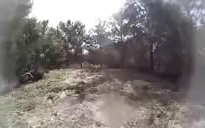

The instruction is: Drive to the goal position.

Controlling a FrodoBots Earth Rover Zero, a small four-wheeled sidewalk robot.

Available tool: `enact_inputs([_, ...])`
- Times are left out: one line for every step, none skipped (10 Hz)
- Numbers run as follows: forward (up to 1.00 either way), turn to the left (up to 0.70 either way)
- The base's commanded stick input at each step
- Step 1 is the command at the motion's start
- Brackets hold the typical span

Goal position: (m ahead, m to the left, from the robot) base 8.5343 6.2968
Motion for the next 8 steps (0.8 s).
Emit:
enact_inputs([0.85, 0.00])
enact_inputs([0.85, 0.00])
enact_inputs([0.85, 0.05])
enact_inputs([0.85, 0.23])
enact_inputs([0.85, 0.34])
enact_inputs([0.85, 0.34])
enact_inputs([0.85, 0.21])
enact_inputs([0.85, 0.00])
